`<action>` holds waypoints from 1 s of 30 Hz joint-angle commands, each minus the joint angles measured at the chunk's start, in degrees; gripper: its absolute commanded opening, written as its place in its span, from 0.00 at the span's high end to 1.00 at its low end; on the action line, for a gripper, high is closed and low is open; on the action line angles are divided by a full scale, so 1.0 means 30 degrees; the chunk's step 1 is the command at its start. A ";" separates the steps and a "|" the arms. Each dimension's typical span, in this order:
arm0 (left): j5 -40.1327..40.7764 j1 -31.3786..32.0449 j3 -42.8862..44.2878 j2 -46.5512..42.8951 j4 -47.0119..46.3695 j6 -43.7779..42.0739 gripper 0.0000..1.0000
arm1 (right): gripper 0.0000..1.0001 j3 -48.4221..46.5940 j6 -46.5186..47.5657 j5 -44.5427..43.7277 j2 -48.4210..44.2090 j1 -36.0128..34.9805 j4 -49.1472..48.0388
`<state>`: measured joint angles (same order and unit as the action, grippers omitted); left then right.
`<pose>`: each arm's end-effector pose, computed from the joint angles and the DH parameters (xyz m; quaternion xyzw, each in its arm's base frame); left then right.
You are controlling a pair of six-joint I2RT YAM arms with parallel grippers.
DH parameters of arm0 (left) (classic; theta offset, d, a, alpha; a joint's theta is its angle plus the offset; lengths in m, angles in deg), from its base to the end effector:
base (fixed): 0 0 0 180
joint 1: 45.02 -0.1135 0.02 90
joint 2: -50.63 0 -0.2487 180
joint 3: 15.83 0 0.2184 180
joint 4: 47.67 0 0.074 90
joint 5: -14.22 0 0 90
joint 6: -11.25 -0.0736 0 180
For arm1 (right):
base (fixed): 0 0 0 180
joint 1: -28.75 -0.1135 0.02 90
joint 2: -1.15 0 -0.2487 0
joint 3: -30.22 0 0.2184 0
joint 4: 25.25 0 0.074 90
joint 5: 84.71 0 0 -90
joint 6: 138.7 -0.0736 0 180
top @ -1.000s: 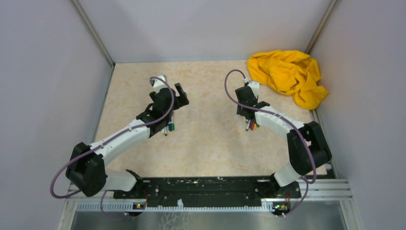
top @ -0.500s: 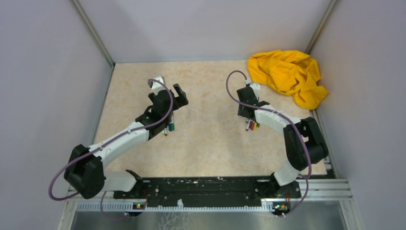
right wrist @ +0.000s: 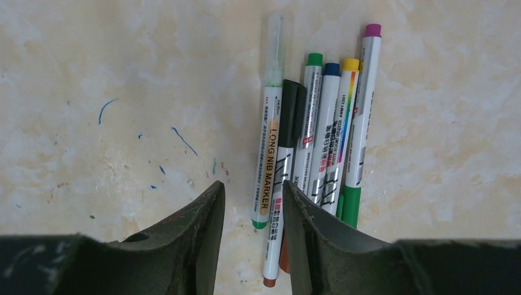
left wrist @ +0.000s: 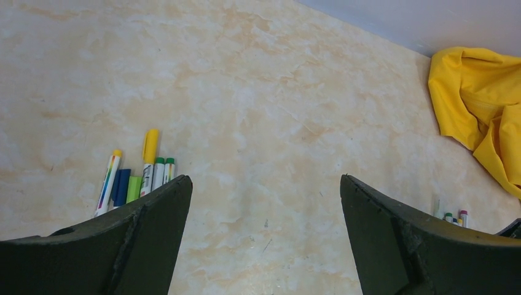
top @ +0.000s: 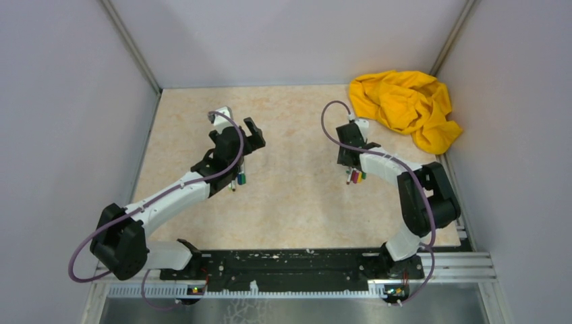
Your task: Open the pen caps
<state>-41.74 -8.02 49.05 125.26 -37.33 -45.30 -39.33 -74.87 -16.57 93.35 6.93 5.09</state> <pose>0.2613 -0.1453 0.2700 -0.1433 0.7885 -0.1200 0.5859 0.3043 0.0923 0.1643 0.0955 0.9281 -0.0375 0.3578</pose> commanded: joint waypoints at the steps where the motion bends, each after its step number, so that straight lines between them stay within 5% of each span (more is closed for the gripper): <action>1: -0.0068 0.0153 -0.0195 -0.0174 -0.0640 0.0253 0.04 | 0.61 0.0090 -0.0087 0.0367 0.0366 0.0126 -0.0812; 22: -0.0127 0.0150 -0.0773 -0.0234 -0.1060 0.0436 0.04 | 0.64 0.0318 -0.0428 0.0819 0.1626 0.0302 -0.1491; 30: -0.0156 0.0151 -0.0999 -0.0212 -0.1207 0.0508 0.04 | 0.83 0.0492 -0.0324 0.0845 0.2226 0.0375 -0.1486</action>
<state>-41.89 -8.02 46.73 125.26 -39.16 -44.64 -38.59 -75.72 -13.78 98.40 7.56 1.84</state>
